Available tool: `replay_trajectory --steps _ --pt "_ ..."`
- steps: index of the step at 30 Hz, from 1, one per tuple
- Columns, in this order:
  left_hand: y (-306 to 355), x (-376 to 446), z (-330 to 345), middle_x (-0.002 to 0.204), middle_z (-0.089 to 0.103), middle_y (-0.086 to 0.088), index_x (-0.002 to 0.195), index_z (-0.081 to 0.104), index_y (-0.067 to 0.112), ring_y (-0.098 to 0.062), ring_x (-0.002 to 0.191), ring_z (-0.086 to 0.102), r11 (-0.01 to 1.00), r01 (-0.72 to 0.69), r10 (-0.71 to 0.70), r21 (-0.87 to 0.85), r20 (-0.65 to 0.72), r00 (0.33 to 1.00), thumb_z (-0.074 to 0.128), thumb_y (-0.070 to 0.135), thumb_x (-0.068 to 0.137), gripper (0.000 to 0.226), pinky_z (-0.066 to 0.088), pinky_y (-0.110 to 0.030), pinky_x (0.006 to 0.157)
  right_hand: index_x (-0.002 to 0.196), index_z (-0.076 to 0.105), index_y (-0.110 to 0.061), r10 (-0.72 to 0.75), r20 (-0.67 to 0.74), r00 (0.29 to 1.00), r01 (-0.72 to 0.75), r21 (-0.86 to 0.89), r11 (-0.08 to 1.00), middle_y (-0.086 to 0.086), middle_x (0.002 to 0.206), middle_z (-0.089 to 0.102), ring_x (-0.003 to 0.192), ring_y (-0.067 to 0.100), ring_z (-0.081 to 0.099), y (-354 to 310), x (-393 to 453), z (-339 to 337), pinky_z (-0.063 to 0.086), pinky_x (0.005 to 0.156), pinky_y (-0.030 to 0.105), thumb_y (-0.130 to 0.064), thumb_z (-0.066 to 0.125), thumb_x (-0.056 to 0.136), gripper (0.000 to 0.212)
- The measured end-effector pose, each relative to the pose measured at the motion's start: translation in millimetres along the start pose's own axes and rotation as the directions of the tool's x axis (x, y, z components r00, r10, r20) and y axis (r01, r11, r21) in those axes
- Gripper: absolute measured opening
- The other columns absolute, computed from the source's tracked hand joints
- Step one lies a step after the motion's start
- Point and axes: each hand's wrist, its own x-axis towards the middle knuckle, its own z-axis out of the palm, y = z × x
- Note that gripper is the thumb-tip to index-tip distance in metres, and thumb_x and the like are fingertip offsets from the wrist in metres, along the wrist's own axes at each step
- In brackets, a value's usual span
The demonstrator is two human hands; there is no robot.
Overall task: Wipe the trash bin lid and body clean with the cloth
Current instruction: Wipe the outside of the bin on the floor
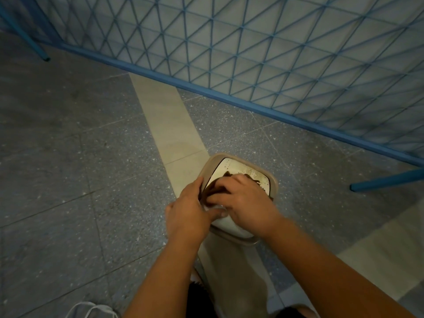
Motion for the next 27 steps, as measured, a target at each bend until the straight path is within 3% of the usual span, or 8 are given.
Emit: replay_trajectory --steps 4,7,10,14,16,20,22,27 --pt "0.8 -0.6 -0.4 0.138 0.049 0.012 0.142 0.036 0.034 -0.014 0.124 0.049 1.000 0.001 -0.001 0.013 0.008 1.000 0.080 0.053 0.061 0.094 0.031 -0.037 0.104 0.113 0.068 -0.030 0.436 -0.091 0.895 -0.425 0.122 0.897 0.004 0.112 0.065 0.098 0.029 0.052 23.6 8.9 2.0 0.048 0.082 0.040 -0.018 0.053 0.089 0.031" --pt "0.1 -0.6 -0.6 0.134 0.052 0.013 0.140 0.038 0.036 -0.014 0.120 0.051 1.000 -0.002 0.002 0.016 0.003 1.000 0.080 0.054 0.061 0.092 0.033 -0.038 0.105 0.117 0.065 -0.031 0.594 -0.058 0.803 -0.585 0.119 0.802 0.005 0.119 0.061 0.105 0.028 0.048 26.8 -10.8 0.7 0.046 0.089 0.041 -0.021 0.050 0.093 0.030" --pt "-1.0 1.0 0.6 0.129 0.054 0.013 0.138 0.040 0.036 -0.014 0.116 0.053 1.000 0.001 -0.001 -0.023 0.003 1.000 0.082 0.052 0.057 0.093 0.037 -0.044 0.104 0.112 0.069 -0.025 0.592 -0.131 0.795 -0.590 0.061 0.805 0.007 0.113 0.064 0.100 0.031 0.054 4.4 -41.8 -1.7 0.052 0.081 0.044 -0.019 0.051 0.087 0.031" --pt "-3.1 3.6 3.7 0.125 0.057 0.013 0.136 0.043 0.037 -0.013 0.113 0.056 0.997 0.010 -0.009 -0.076 0.013 1.000 0.083 0.053 0.052 0.094 0.042 -0.045 0.101 0.103 0.071 -0.022 0.370 -0.116 0.922 -0.371 0.008 0.928 0.003 0.102 0.066 0.084 0.026 0.058 -30.5 -39.9 -2.5 0.054 0.064 0.036 -0.026 0.040 0.079 0.039" --pt "-3.4 3.8 4.1 0.124 0.058 0.014 0.135 0.043 0.038 -0.012 0.112 0.056 0.997 0.007 -0.006 -0.083 0.013 1.000 0.082 0.054 0.052 0.093 0.042 -0.045 0.100 0.102 0.071 -0.023 0.332 -0.093 0.939 -0.333 0.004 0.943 0.003 0.099 0.067 0.082 0.026 0.058 -25.9 -21.0 -4.2 0.053 0.063 0.036 -0.029 0.037 0.079 0.042" --pt "-3.5 3.8 2.1 0.124 0.056 0.014 0.134 0.043 0.038 -0.013 0.113 0.055 0.998 0.008 -0.007 -0.069 0.019 1.000 0.082 0.052 0.054 0.090 0.039 -0.047 0.102 0.115 0.066 -0.032 0.585 -0.083 0.807 -0.582 0.060 0.811 0.003 0.114 0.061 0.104 0.027 0.051 16.7 -15.1 -4.9 0.043 0.084 0.033 -0.024 0.047 0.091 0.031" --pt "-0.9 4.9 0.7 0.129 0.055 0.012 0.136 0.042 0.039 -0.016 0.118 0.052 0.999 0.000 0.001 -0.046 0.013 1.000 0.082 0.052 0.056 0.090 0.038 -0.049 0.104 0.122 0.062 -0.031 0.686 -0.037 0.726 -0.681 0.093 0.726 0.002 0.119 0.058 0.109 0.022 0.044 35.0 -30.1 -8.3 0.037 0.083 0.026 -0.024 0.046 0.096 0.031" --pt "4.9 8.9 -1.8 0.139 0.047 0.002 0.139 0.043 0.033 -0.024 0.126 0.046 1.000 0.018 -0.019 -0.015 -0.069 0.997 0.086 0.046 0.057 0.093 0.039 -0.048 0.104 0.123 0.062 -0.022 0.718 -0.045 0.695 -0.706 0.150 0.693 0.008 0.114 0.059 0.105 0.024 0.047 30.2 -58.2 -7.5 0.034 0.081 0.022 -0.019 0.047 0.096 0.031"
